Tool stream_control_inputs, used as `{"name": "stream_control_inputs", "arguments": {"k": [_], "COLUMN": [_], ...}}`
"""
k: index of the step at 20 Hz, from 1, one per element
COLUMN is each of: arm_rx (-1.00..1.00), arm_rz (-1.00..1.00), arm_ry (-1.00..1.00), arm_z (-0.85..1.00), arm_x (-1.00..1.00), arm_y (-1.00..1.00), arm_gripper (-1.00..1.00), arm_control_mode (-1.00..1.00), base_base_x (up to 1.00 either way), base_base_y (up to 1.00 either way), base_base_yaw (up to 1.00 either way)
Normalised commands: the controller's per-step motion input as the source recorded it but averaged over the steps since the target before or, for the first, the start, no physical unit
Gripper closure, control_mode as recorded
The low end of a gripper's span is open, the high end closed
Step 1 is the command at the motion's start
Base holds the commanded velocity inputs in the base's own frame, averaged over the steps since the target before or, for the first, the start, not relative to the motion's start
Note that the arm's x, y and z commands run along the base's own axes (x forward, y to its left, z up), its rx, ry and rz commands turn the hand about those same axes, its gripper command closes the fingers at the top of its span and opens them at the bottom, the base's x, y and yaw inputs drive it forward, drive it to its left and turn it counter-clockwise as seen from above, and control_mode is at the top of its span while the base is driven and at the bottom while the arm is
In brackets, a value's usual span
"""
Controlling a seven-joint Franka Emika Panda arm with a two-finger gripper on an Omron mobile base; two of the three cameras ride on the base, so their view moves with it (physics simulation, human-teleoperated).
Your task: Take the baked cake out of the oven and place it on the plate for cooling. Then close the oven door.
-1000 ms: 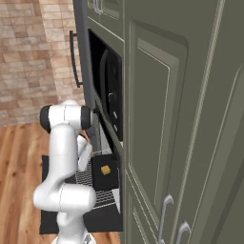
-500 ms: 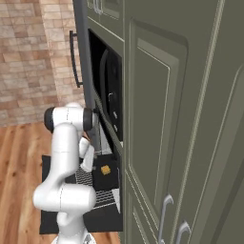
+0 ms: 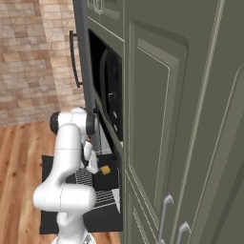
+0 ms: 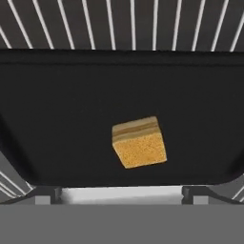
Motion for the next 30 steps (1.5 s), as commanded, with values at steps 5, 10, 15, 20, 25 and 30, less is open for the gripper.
{"name": "stream_control_inputs", "arguments": {"k": [5,10,15,20,25,30], "arm_rx": [-0.07,-0.05,-0.02,0.00,0.00,0.00], "arm_rz": [0.13,0.11,0.08,0.07,0.07,0.08], "arm_ry": [0.01,0.02,0.00,0.00,0.00,0.00], "arm_z": [-0.29,-0.29,-0.22,-0.12,-0.08,-0.11], "arm_x": [0.22,0.14,0.02,0.01,0.05,0.13], "arm_y": [0.00,-0.03,-0.11,-0.13,-0.08,-0.04], "arm_gripper": [-1.00,-1.00,-1.00,-1.00,-1.00,-1.00], "arm_control_mode": [-1.00,-1.00,-1.00,-1.00,-1.00,-1.00], "base_base_x": [0.00,0.00,0.00,0.00,0.00,0.00], "base_base_y": [0.00,0.00,0.00,0.00,0.00,0.00], "base_base_yaw": [0.00,0.00,0.00,0.00,0.00,0.00]}}
